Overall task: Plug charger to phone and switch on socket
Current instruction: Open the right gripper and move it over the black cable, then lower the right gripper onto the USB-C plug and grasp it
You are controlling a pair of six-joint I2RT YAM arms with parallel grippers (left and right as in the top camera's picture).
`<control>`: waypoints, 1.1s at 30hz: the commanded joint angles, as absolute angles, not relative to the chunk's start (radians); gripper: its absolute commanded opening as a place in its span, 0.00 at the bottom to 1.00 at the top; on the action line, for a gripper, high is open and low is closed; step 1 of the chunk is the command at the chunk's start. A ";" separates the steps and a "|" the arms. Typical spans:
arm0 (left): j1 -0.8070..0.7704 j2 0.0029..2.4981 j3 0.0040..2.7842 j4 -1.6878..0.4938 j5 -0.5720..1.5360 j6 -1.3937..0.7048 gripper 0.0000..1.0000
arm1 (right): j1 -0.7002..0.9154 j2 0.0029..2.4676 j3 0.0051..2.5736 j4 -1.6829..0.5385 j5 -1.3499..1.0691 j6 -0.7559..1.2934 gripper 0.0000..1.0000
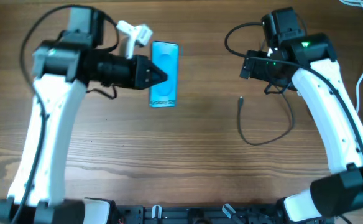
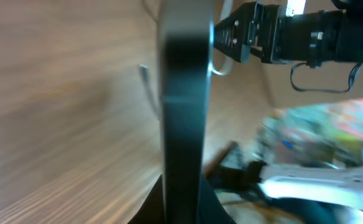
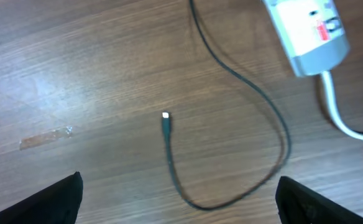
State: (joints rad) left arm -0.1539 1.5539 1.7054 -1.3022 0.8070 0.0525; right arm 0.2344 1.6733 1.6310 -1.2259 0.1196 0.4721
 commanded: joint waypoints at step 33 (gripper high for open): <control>-0.149 1.523 1.715 -1.236 0.324 -0.204 0.04 | 0.233 2.040 1.627 -1.279 -0.030 0.370 0.90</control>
